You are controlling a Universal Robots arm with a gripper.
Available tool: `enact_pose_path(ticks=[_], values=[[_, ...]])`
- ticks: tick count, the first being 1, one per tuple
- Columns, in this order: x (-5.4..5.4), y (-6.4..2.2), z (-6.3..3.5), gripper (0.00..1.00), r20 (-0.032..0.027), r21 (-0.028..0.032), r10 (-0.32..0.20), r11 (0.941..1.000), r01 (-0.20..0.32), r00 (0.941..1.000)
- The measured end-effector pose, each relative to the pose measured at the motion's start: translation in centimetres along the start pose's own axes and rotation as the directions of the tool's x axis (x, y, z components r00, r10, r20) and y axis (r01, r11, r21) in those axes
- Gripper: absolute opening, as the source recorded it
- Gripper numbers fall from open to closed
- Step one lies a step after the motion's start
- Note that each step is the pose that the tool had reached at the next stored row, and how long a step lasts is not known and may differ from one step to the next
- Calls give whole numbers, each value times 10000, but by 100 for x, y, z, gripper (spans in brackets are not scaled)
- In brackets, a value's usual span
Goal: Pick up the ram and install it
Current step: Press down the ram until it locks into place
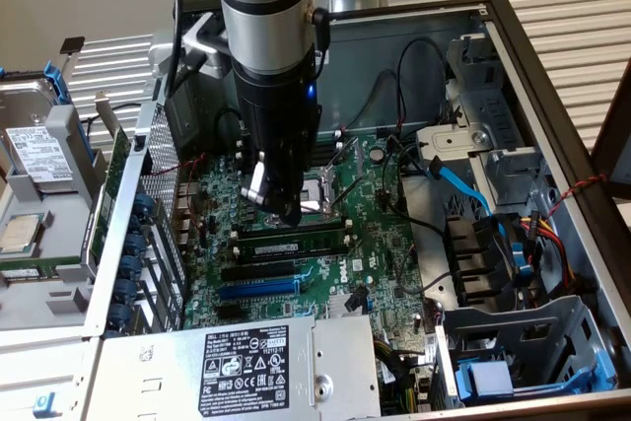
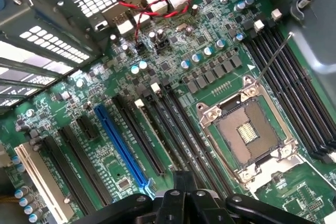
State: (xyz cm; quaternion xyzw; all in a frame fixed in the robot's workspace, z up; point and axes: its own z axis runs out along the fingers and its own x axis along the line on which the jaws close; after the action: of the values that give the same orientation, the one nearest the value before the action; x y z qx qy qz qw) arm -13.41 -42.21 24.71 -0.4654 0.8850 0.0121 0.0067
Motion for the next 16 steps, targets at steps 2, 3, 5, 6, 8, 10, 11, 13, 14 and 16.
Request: enact_pose_path(ticks=[2, 3, 5, 6, 8, 10, 11, 13, 14, 16], values=[[0, 0, 0, 11, 5, 7, 304, 9995, -304, 9995], [0, 0, 0, 11, 8, 11, 463, 9989, -463, 9989], [0, 0, 0, 11, 12, 17, 757, 9971, -757, 9971], [0, 0, 0, 11, 15, 21, 909, 9959, -909, 9959], [0, 0, 0, 11, 20, 27, 1196, 9928, -1197, 9928], [0, 0, 0, 11, 26, 33, 1488, 9889, -1488, 9889], [0, 0, 0, 11, 28, 36, 1647, 9863, -1647, 9863], [0, 0, 0, 11, 34, 42, 1942, 9810, -1942, 9810], [0, 0, 0, 11, 36, 45, 2090, 9779, -2090, 9779], [0, 0, 0, 11, 43, 51, 2382, 9712, -2382, 9712]])
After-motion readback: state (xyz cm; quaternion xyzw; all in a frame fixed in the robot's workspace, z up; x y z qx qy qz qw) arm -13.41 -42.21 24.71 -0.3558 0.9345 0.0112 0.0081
